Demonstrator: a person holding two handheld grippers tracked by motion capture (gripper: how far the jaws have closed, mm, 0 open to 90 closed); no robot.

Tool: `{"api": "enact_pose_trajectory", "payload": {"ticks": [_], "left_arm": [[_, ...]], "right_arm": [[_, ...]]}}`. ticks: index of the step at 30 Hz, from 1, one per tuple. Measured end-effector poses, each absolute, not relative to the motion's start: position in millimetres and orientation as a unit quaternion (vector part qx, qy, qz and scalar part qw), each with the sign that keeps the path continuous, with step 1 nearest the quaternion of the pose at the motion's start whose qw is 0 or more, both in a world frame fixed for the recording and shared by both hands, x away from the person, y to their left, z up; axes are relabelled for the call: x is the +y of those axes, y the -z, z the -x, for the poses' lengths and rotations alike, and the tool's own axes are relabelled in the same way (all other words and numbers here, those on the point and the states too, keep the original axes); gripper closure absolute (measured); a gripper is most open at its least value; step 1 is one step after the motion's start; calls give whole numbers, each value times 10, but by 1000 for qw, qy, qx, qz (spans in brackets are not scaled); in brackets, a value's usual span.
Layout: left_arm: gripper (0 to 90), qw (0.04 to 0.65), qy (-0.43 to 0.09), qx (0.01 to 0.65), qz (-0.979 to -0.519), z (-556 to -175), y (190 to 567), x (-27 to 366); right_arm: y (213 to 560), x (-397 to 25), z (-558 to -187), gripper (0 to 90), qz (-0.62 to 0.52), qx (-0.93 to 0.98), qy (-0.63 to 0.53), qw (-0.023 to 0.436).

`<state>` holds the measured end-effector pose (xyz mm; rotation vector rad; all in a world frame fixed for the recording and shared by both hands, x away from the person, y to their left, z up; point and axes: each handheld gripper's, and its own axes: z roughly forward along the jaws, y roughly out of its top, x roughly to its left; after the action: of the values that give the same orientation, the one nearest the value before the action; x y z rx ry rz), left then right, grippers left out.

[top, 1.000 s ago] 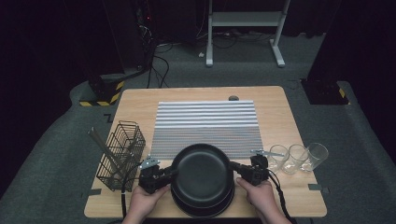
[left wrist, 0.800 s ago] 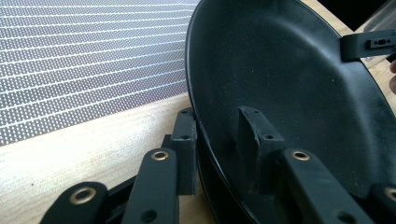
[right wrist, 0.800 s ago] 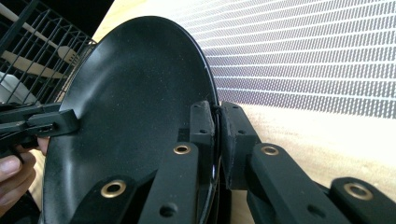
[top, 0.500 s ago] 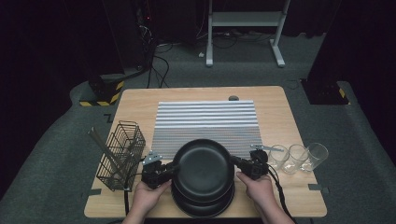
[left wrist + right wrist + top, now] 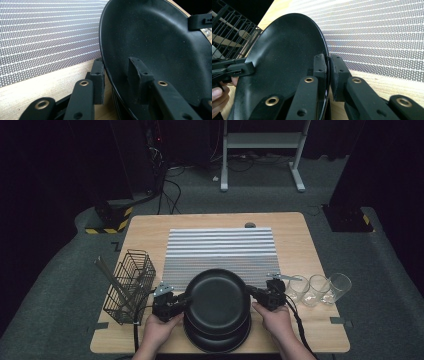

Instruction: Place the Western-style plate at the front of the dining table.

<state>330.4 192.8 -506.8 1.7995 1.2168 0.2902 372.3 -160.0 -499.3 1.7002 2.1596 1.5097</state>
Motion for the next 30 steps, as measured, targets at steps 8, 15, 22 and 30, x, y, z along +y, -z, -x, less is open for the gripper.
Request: {"api": "enact_pose_trajectory", "payload": {"ticks": [8, 15, 22, 30], "left_arm": [[638, 464, -131, 492, -724, -3290, 5104, 1898], [641, 467, -129, 496, -721, -3284, 5111, 1900], [652, 469, -133, 496, -719, -3277, 5113, 1903], [655, 468, -136, 496, -719, -3274, 5112, 1900]], "right_arm": [[5012, -1590, -3728, 822, -533, 693, -485, 8], [5059, -1562, -3736, 773, -528, 699, -483, 4], [5058, -1559, -3730, 752, -525, 702, -481, 5], [5036, -1567, -3684, 662, -522, 707, -478, 2]]}}
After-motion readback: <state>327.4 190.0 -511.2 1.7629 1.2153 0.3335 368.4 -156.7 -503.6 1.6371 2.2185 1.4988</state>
